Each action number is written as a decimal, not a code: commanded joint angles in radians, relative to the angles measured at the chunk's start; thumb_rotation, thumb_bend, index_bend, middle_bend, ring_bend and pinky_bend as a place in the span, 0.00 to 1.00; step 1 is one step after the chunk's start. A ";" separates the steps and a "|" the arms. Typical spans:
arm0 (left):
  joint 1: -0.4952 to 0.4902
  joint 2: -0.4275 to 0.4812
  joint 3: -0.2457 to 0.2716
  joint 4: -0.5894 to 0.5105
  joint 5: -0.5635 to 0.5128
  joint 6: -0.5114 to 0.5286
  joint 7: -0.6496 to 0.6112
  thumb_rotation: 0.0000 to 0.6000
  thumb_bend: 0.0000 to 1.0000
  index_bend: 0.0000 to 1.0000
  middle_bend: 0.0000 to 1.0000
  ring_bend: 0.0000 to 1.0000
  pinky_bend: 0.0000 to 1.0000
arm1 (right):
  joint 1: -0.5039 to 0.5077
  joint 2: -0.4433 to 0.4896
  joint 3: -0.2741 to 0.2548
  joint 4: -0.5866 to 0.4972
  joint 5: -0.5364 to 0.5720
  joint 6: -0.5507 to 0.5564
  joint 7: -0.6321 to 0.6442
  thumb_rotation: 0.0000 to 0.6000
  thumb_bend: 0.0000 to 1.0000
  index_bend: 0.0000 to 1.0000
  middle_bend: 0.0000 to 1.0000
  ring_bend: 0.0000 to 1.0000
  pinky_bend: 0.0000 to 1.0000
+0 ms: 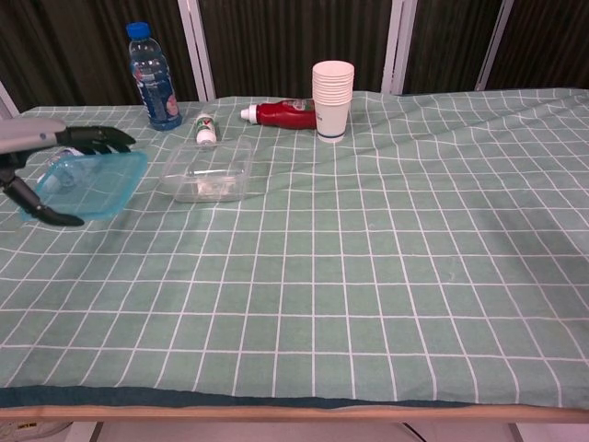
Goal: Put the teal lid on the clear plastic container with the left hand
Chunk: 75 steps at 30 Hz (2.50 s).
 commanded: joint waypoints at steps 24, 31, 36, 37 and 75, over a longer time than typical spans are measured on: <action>-0.420 -0.243 -0.207 -0.039 -1.124 -0.058 0.913 1.00 0.28 0.00 0.66 0.62 0.55 | 0.029 0.053 -0.015 0.014 -0.036 -0.032 0.149 1.00 0.12 0.00 0.00 0.00 0.00; -0.463 -0.288 -0.203 0.053 -1.188 -0.091 0.958 1.00 0.28 0.00 0.66 0.62 0.55 | 0.031 0.052 -0.019 0.014 -0.042 -0.034 0.147 1.00 0.12 0.00 0.00 0.00 0.00; -0.491 -0.307 -0.216 0.113 -1.216 -0.146 0.966 1.00 0.29 0.00 0.66 0.62 0.54 | 0.034 0.052 -0.019 0.013 -0.039 -0.038 0.148 1.00 0.12 0.00 0.00 0.00 0.00; -0.497 -0.313 -0.215 0.130 -1.217 -0.164 0.967 1.00 0.29 0.00 0.66 0.62 0.54 | 0.034 0.053 -0.019 0.013 -0.038 -0.038 0.148 1.00 0.12 0.00 0.00 0.00 0.00; -0.589 -0.362 -0.082 0.368 -1.198 -0.396 0.900 1.00 0.29 0.00 0.66 0.61 0.51 | 0.035 0.054 -0.005 0.016 0.002 -0.043 0.152 1.00 0.12 0.00 0.00 0.00 0.00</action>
